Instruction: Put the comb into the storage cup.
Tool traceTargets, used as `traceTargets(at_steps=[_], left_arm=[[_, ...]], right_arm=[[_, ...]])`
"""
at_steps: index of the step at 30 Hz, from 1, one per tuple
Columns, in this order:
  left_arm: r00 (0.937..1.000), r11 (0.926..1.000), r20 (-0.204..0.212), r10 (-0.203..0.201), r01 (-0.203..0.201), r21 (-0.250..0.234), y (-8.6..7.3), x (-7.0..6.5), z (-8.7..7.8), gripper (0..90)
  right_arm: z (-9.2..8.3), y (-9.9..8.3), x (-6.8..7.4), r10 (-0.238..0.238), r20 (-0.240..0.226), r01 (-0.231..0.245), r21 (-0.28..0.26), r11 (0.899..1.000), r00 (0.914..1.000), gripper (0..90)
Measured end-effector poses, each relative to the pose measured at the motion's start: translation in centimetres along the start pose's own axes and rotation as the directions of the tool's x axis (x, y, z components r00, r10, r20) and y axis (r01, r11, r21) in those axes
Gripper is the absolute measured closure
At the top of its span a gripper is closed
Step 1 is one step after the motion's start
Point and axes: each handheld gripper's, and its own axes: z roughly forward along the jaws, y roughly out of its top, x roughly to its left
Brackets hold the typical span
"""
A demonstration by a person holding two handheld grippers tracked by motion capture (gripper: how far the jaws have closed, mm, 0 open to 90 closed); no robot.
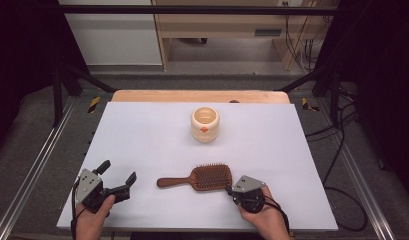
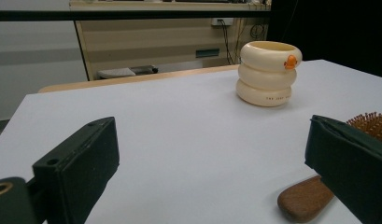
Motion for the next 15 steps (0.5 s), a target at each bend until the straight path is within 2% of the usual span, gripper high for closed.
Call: traceTargets(at_steps=[15], left_arm=[[1.0000, 1.0000, 0.003, 0.004, -0.004, 0.009, -0.06, -0.11, 0.17, 3.1]], right_arm=[[0.40, 0.19, -0.92, 0.008, 0.019, -0.008, -0.006, 1.000, 0.9998, 90.0]])
